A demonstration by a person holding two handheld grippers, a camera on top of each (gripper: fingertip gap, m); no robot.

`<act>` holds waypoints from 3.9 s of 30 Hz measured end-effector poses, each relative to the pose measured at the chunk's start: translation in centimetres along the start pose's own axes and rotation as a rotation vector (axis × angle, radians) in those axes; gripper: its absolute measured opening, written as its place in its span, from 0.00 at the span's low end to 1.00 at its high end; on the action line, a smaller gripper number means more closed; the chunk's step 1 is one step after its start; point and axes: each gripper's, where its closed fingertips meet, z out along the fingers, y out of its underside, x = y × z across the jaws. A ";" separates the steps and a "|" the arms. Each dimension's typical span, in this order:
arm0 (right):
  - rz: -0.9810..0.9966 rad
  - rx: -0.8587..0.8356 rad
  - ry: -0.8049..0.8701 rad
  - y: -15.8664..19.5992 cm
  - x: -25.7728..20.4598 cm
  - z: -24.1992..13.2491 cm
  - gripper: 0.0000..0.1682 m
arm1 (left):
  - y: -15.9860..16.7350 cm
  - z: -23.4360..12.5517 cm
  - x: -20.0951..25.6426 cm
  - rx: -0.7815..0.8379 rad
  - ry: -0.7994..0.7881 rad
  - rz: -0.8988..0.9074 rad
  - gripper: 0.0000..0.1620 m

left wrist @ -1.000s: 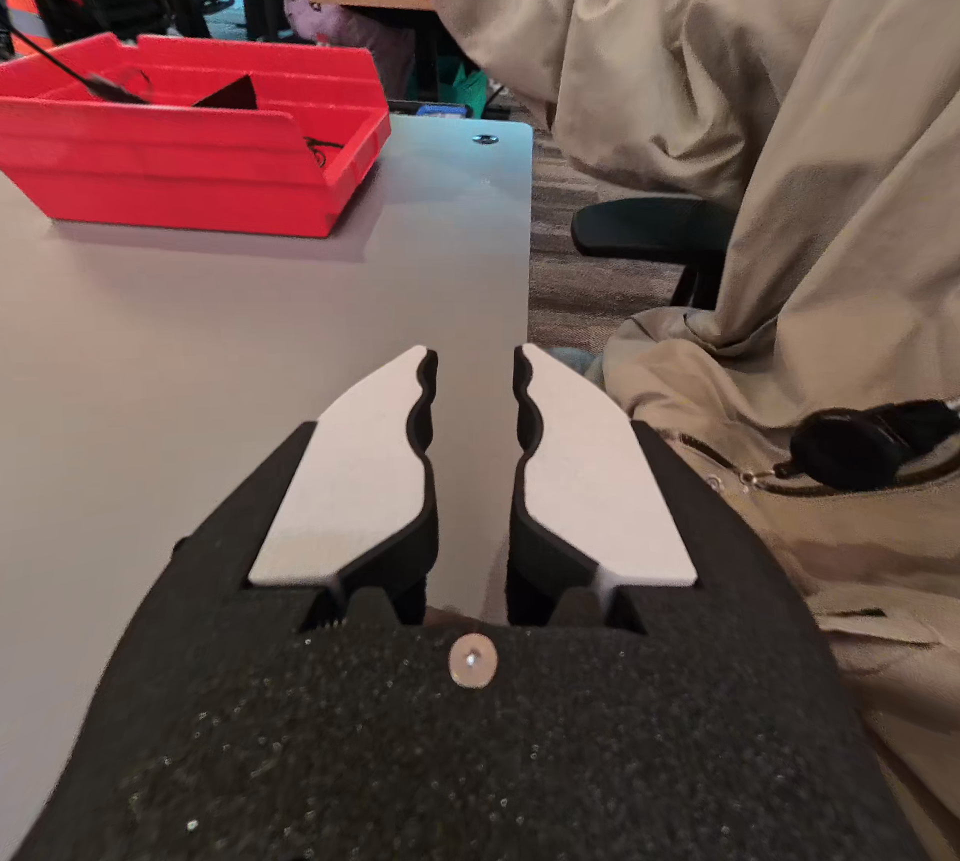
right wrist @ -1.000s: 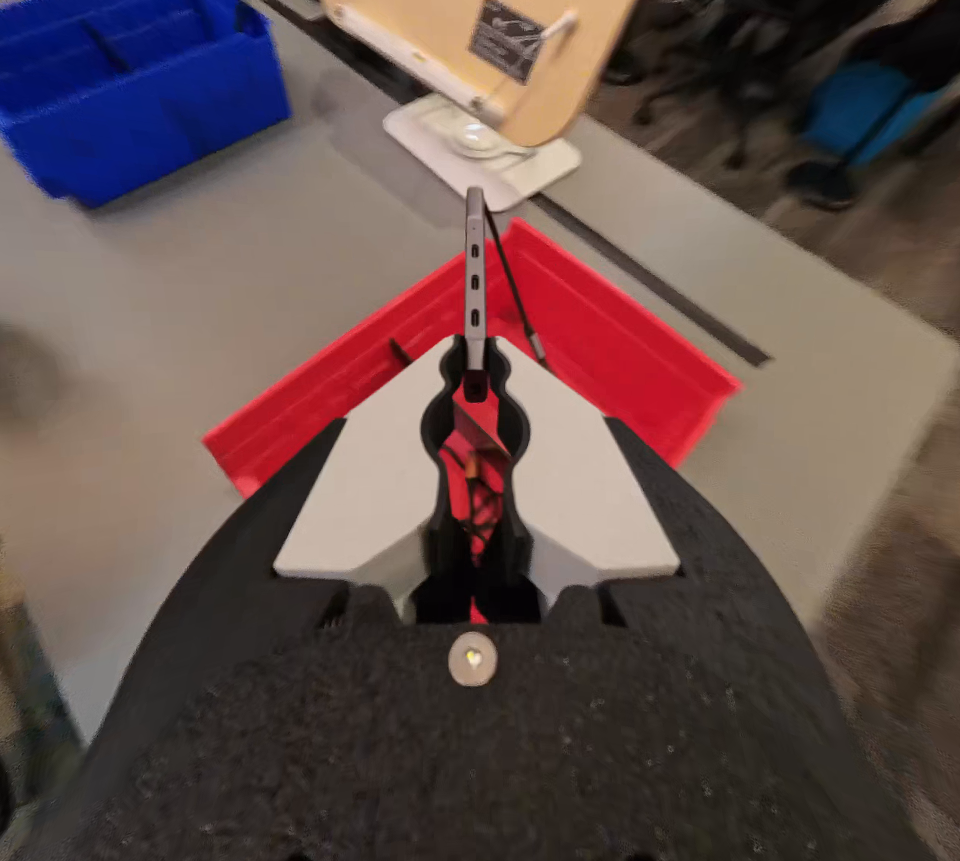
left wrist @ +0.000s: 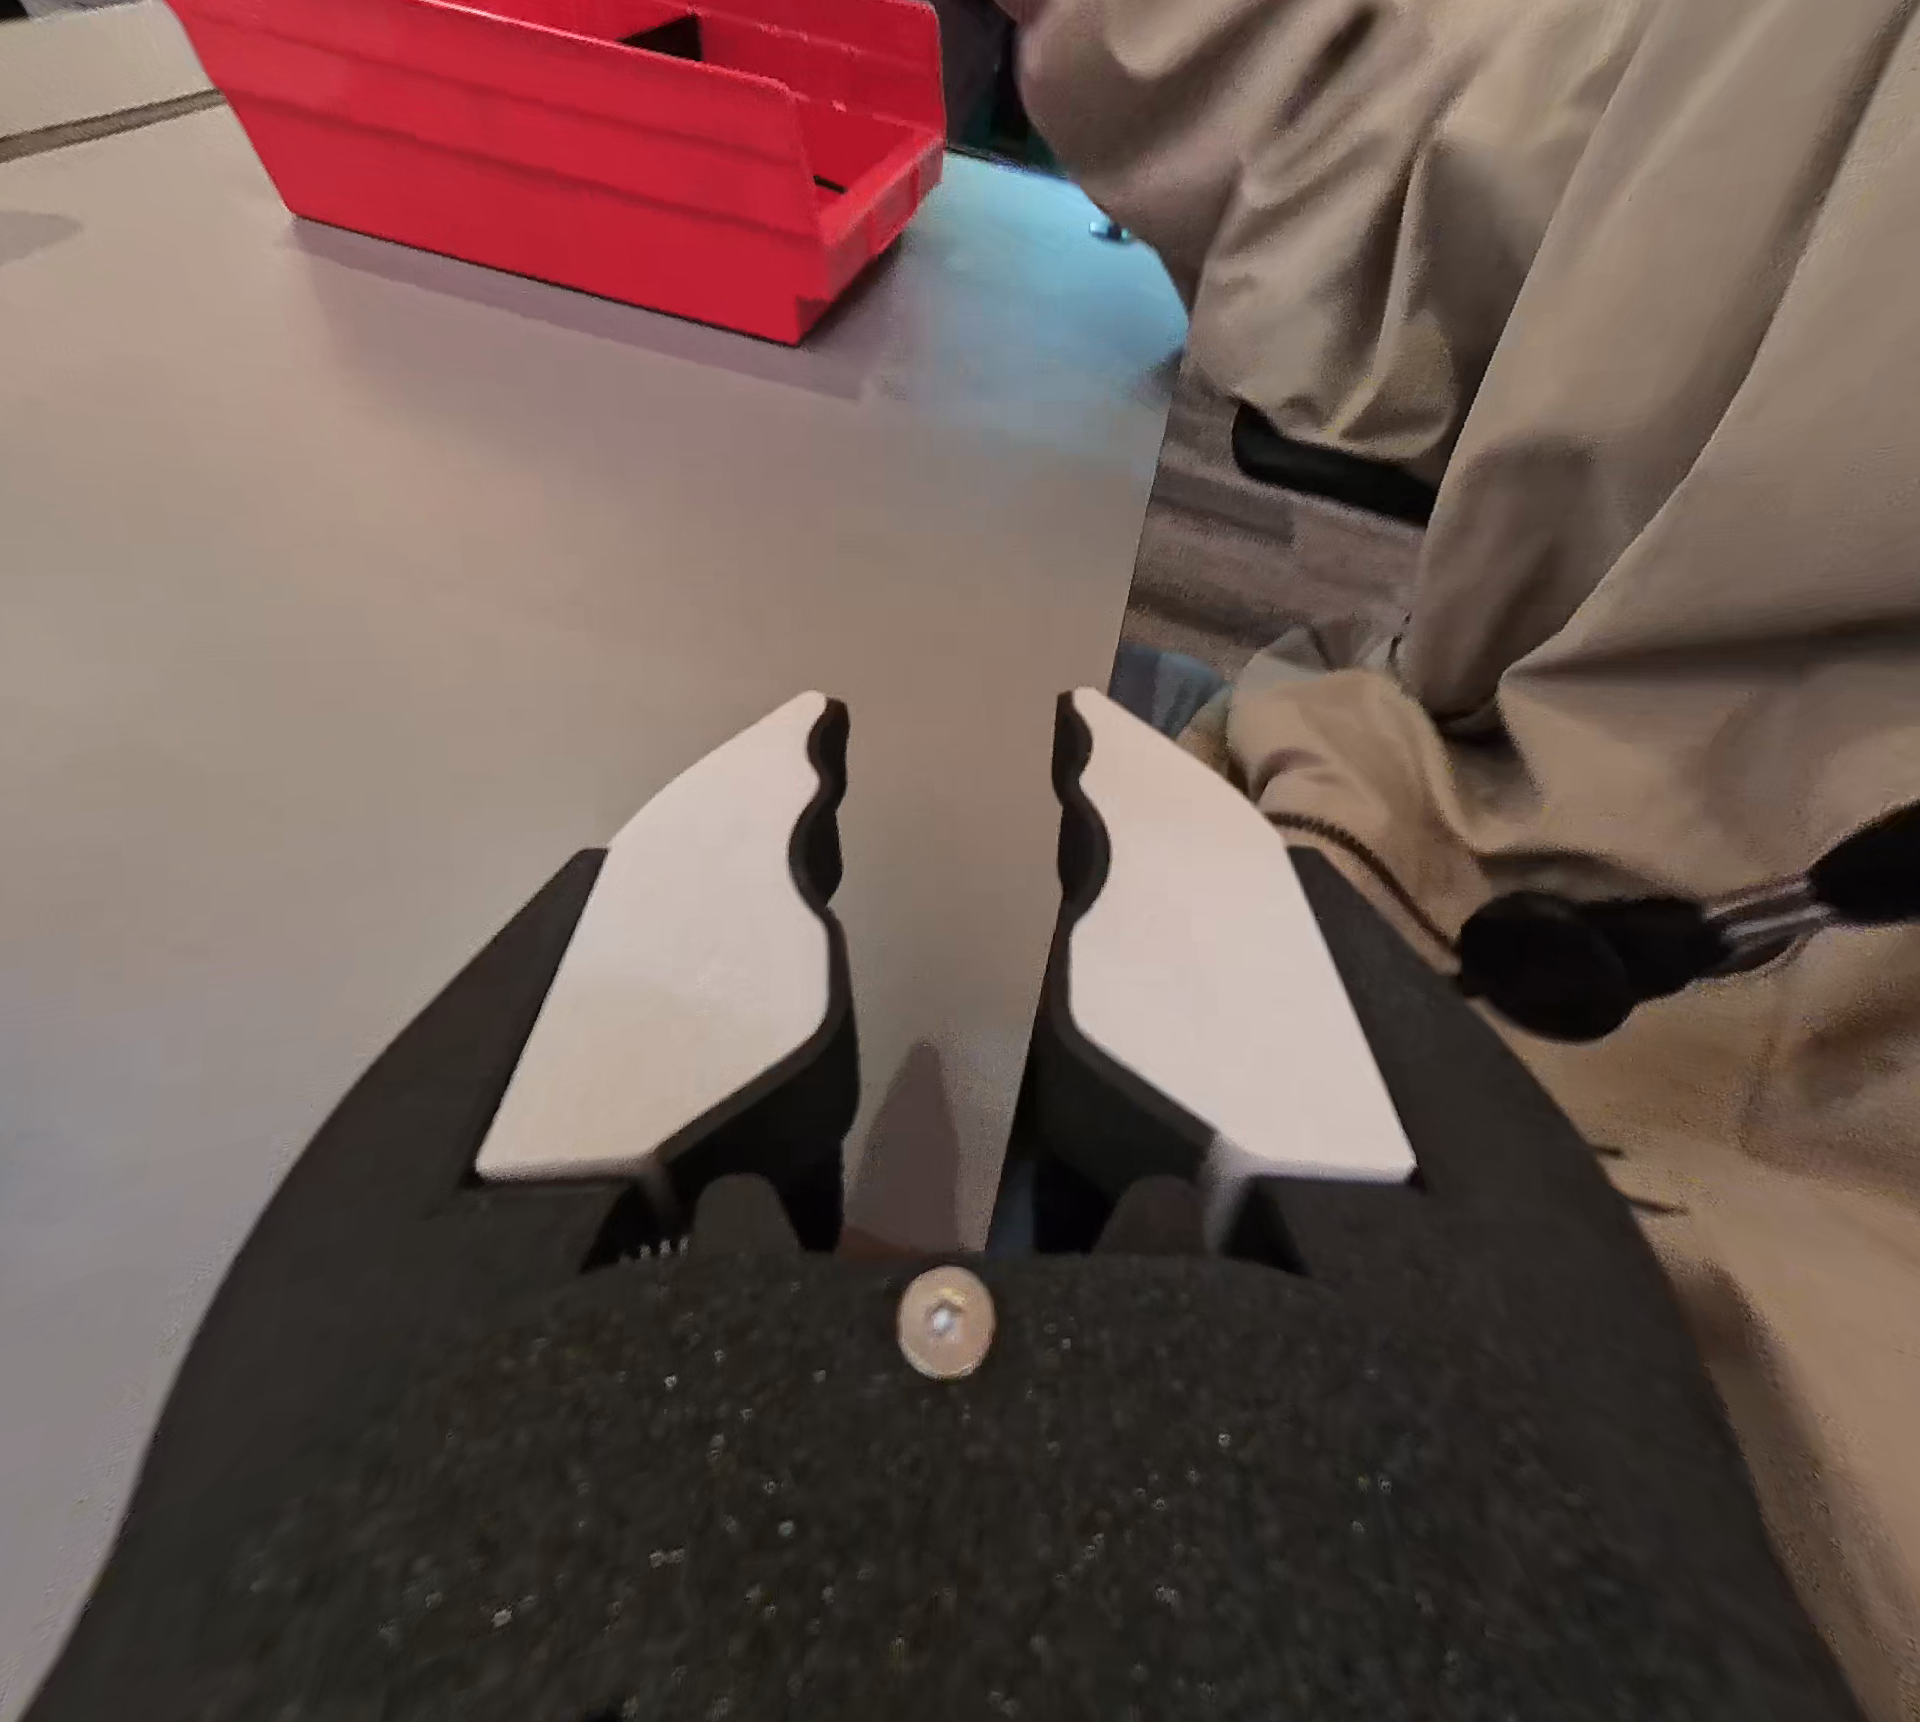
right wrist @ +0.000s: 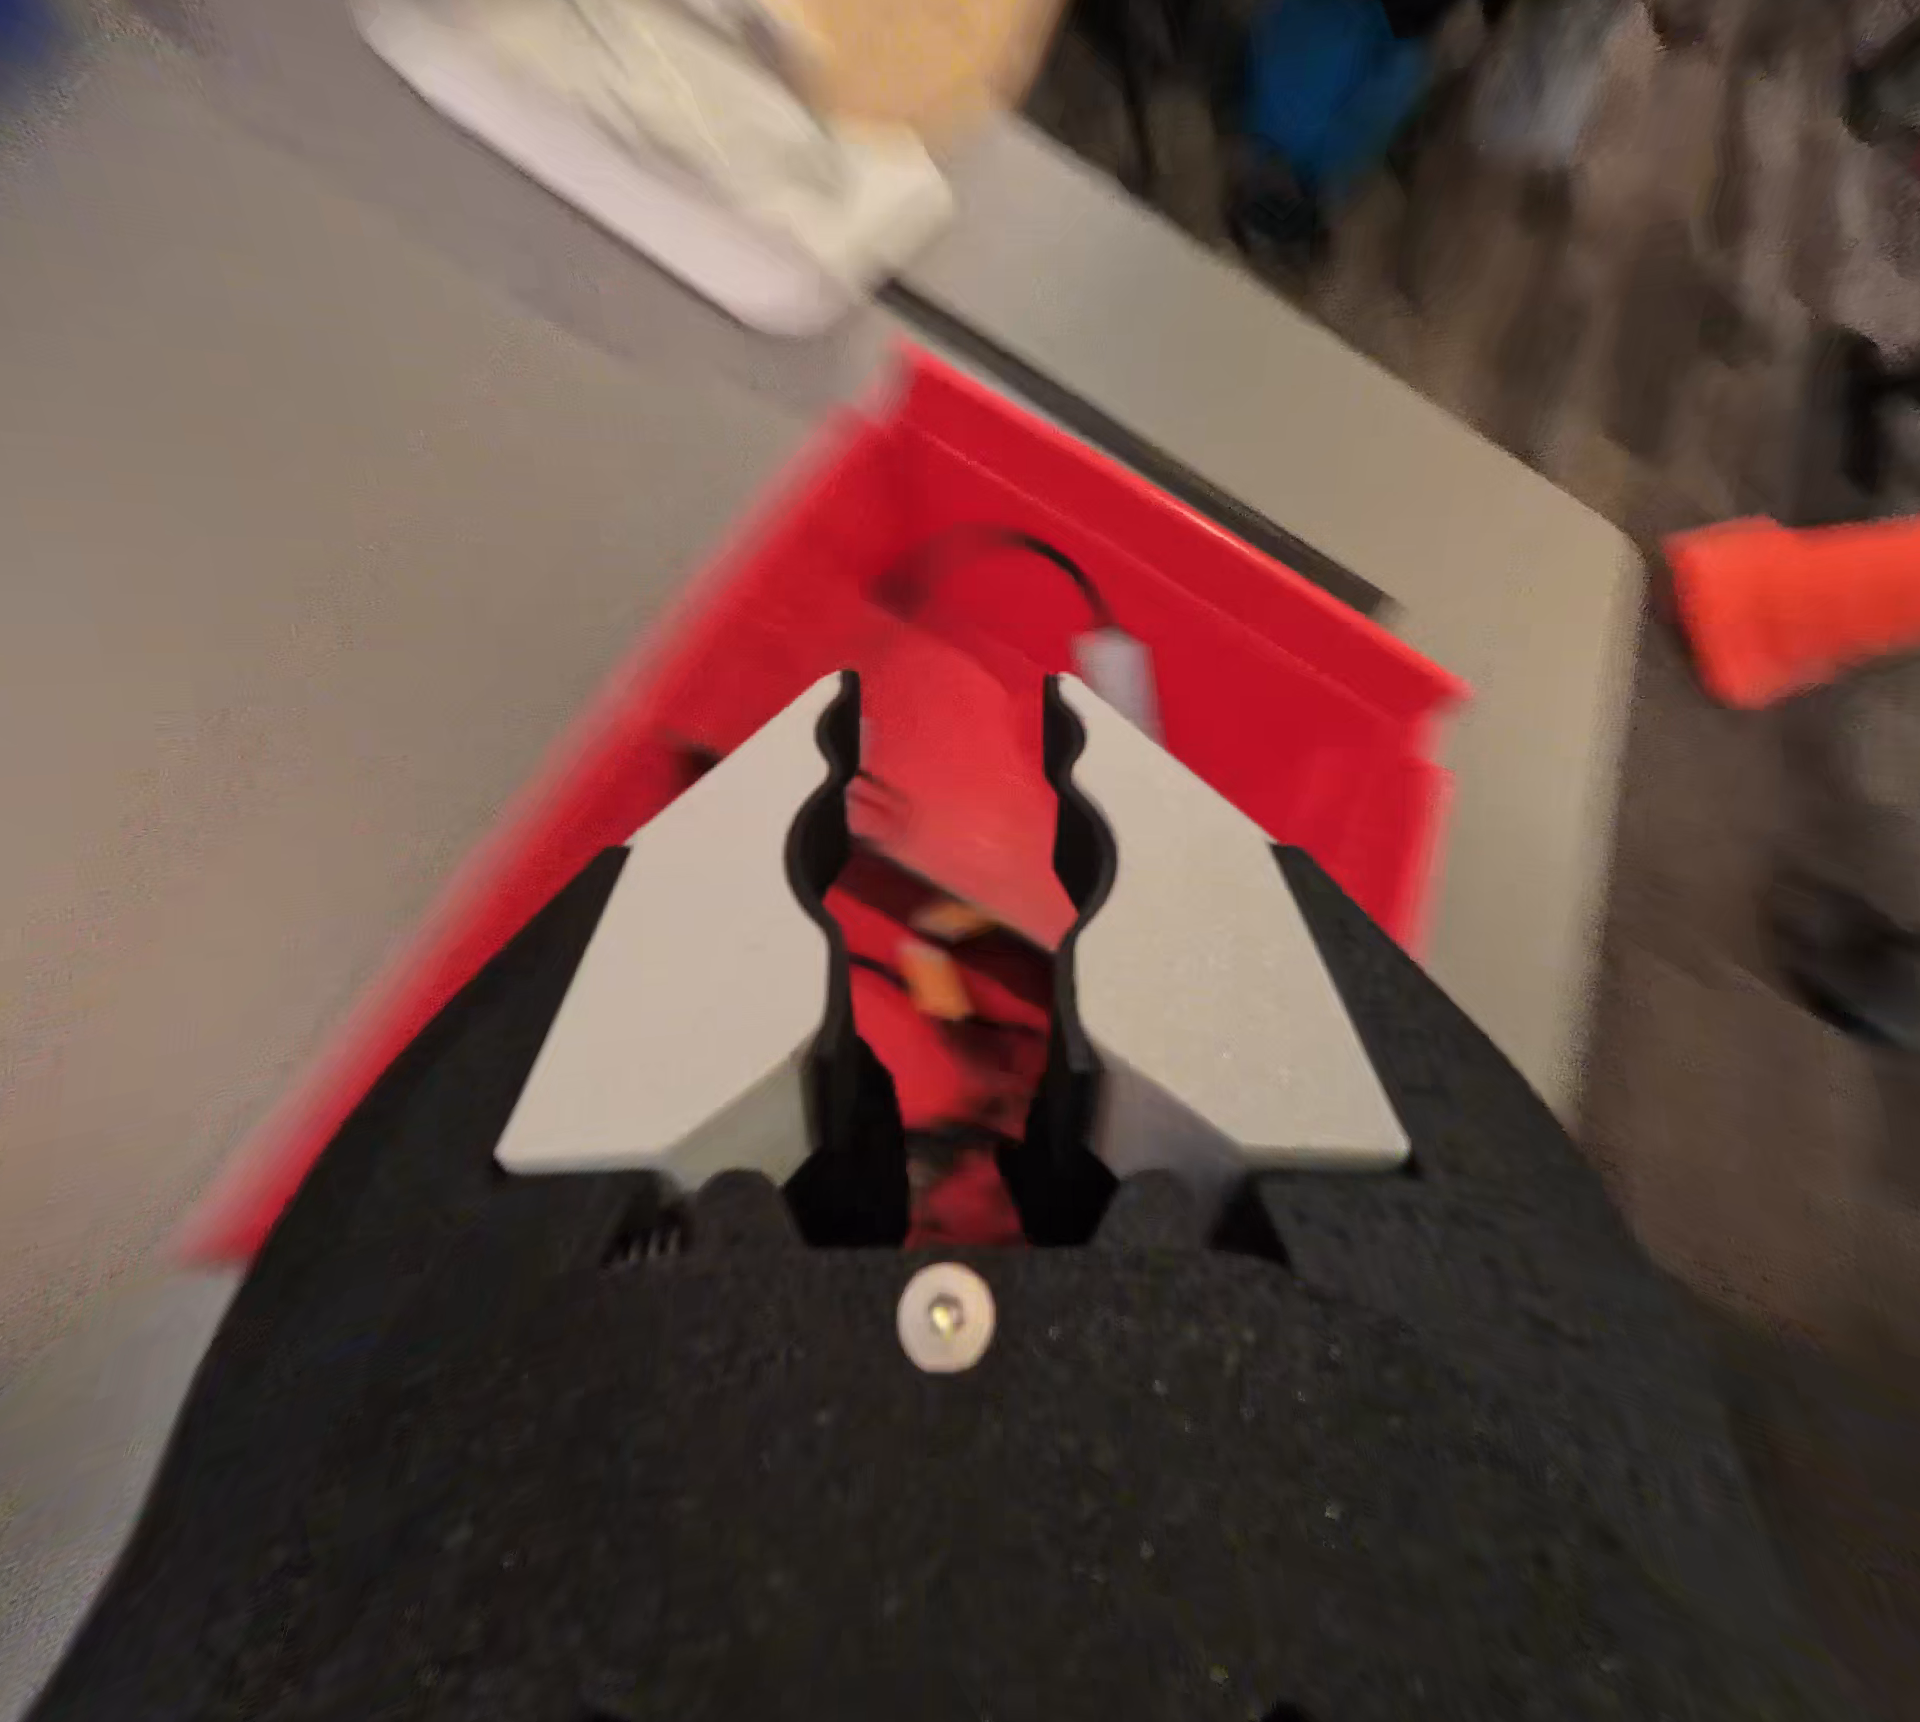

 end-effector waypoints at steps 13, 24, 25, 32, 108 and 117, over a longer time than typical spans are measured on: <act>0.268 0.325 -0.495 4.9 -26.6 -5.6 0.19 | -4.3 -9.5 -14.1 -0.213 -0.427 0.018 0.27; 0.165 0.311 -0.542 6.0 -28.5 -5.3 0.16 | -1.1 -11.2 -39.9 -0.667 -0.610 -0.022 0.28; 0.168 0.313 -0.536 6.1 -28.2 -5.4 0.16 | -0.7 -10.8 -41.2 -0.676 -0.615 -0.041 0.28; 0.248 0.337 -0.574 5.8 -27.2 -5.8 0.15 | -1.0 -8.8 -43.7 -0.629 -0.597 0.014 0.27; -1.080 0.497 -0.188 -6.7 -29.8 -5.1 0.02 | -10.9 4.5 -12.1 -0.248 -0.379 1.006 0.07; -0.720 0.450 -0.324 -6.6 -29.2 -5.4 0.05 | -11.5 4.7 -12.6 -0.210 -0.492 1.083 0.06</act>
